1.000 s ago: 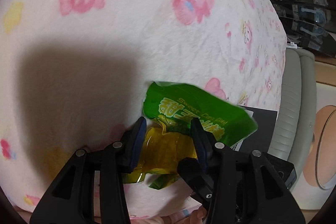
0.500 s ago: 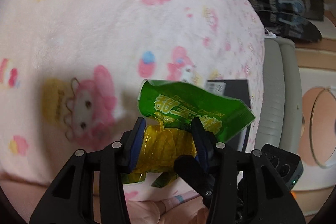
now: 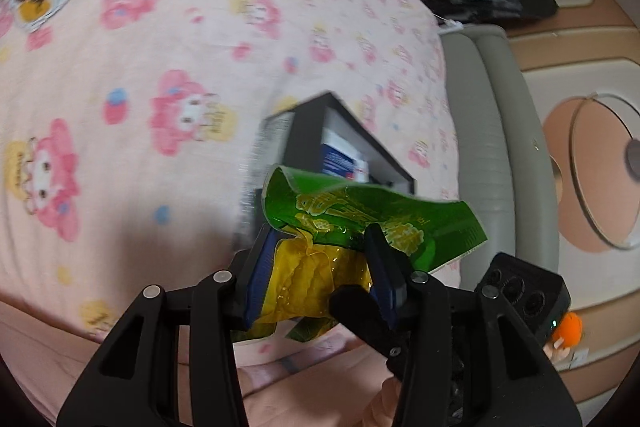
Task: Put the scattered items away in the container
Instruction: 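Carry the corn snack bag over the box with the left tool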
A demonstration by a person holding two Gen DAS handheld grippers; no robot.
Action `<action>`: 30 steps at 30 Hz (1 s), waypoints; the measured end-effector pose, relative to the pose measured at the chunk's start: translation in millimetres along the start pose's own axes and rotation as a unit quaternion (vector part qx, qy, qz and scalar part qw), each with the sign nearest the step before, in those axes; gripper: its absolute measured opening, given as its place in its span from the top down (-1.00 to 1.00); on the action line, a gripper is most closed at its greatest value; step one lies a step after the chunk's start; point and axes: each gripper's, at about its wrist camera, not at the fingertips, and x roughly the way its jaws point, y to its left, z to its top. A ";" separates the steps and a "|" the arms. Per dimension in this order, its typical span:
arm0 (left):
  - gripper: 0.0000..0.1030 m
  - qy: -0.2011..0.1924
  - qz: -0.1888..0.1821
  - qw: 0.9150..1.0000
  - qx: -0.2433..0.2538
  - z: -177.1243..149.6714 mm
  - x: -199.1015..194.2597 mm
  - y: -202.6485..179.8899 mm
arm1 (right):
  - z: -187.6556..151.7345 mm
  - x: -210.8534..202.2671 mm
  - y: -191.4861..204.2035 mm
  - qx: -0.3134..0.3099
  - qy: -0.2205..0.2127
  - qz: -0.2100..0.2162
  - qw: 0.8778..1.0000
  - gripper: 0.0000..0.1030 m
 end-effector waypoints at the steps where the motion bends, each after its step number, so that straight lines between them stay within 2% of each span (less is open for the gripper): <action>1: 0.11 0.004 0.000 1.000 0.009 -3.3 2.8 -8.3 | 1.7 -9.0 -3.6 -0.002 -0.005 0.003 1.000 -0.02; 4: 0.11 0.019 0.006 0.999 0.034 -11.8 23.1 -34.1 | 7.5 -33.5 -19.3 -0.011 -0.020 -0.004 1.000 0.00; 7: 0.11 0.048 0.008 0.997 0.053 -17.7 65.0 -50.9 | 5.1 -50.7 -43.8 -0.005 -0.029 -0.028 0.999 0.00; 10: 0.12 0.081 -0.001 0.996 0.044 -20.9 104.3 -53.7 | 0.3 -63.6 -73.9 0.015 -0.034 -0.051 0.998 0.00; 13: 0.13 0.103 0.003 0.994 0.032 -27.1 145.2 -54.7 | -1.8 -66.9 -105.0 0.044 -0.024 -0.082 0.995 0.00; 17: 0.14 0.124 0.026 0.992 0.027 -35.5 180.0 -57.8 | -1.7 -62.6 -142.2 0.093 0.006 -0.126 0.988 -0.01; 21: 0.13 0.128 0.053 0.990 0.029 -39.8 193.4 -56.8 | -3.2 -53.8 -161.5 0.111 0.034 -0.147 0.982 -0.02; 24: 0.08 0.125 0.052 0.991 0.020 -41.1 189.0 -53.8 | -2.8 -50.3 -160.3 0.097 0.041 -0.173 0.979 -0.02; 26: 0.08 0.120 0.053 0.991 0.025 -42.0 182.2 -55.6 | -2.5 -53.8 -158.6 0.092 0.038 -0.173 0.980 -0.02; 28: 0.24 0.109 0.072 0.991 0.042 -42.9 175.0 -58.5 | -4.0 -61.2 -160.7 0.089 0.032 -0.176 0.980 -0.01; 30: 0.24 0.101 0.083 0.990 0.049 -43.7 169.3 -58.3 | -7.2 -75.1 -171.9 0.111 0.006 -0.192 0.975 -0.02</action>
